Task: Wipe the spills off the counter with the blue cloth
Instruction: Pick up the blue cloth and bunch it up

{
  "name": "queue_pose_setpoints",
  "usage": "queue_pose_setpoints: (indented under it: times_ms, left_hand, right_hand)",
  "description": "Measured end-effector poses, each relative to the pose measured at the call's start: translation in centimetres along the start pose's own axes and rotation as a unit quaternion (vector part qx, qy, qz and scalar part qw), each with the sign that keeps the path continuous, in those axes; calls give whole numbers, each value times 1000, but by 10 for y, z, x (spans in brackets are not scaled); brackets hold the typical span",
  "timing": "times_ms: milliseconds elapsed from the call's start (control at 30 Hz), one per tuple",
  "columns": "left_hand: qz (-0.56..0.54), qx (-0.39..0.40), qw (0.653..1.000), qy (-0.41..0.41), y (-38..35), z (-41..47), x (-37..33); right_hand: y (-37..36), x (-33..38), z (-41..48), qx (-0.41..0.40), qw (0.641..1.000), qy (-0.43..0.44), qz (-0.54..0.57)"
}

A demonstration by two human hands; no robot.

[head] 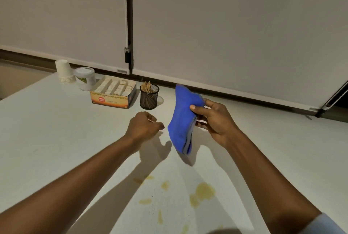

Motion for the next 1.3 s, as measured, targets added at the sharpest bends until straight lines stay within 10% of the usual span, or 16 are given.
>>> queue_pose_setpoints:
  times_ms: [500, 833, 1300]
  left_hand:
    - [-247, 245, 937, 35, 39, -107, 37]
    - [-257, 130, 957, -25, 60, -150, 35]
    - [37, 129, 966, -221, 60, -195, 26]
  right_hand:
    - [-24, 1, -129, 3, 1000, -19, 2]
    - [-21, -40, -183, -119, 985, -70, 102]
    - [-23, -43, -238, -120, 942, 1, -314]
Point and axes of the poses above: each hand's wrist, its own z-axis towards the middle knuckle, its own y-axis out of the back of the hand, x = y × z, the point moved 5 cm from there along z, towards the middle knuckle, and after that the axes turned 6 degrees about -z, right-handed, at the moved point
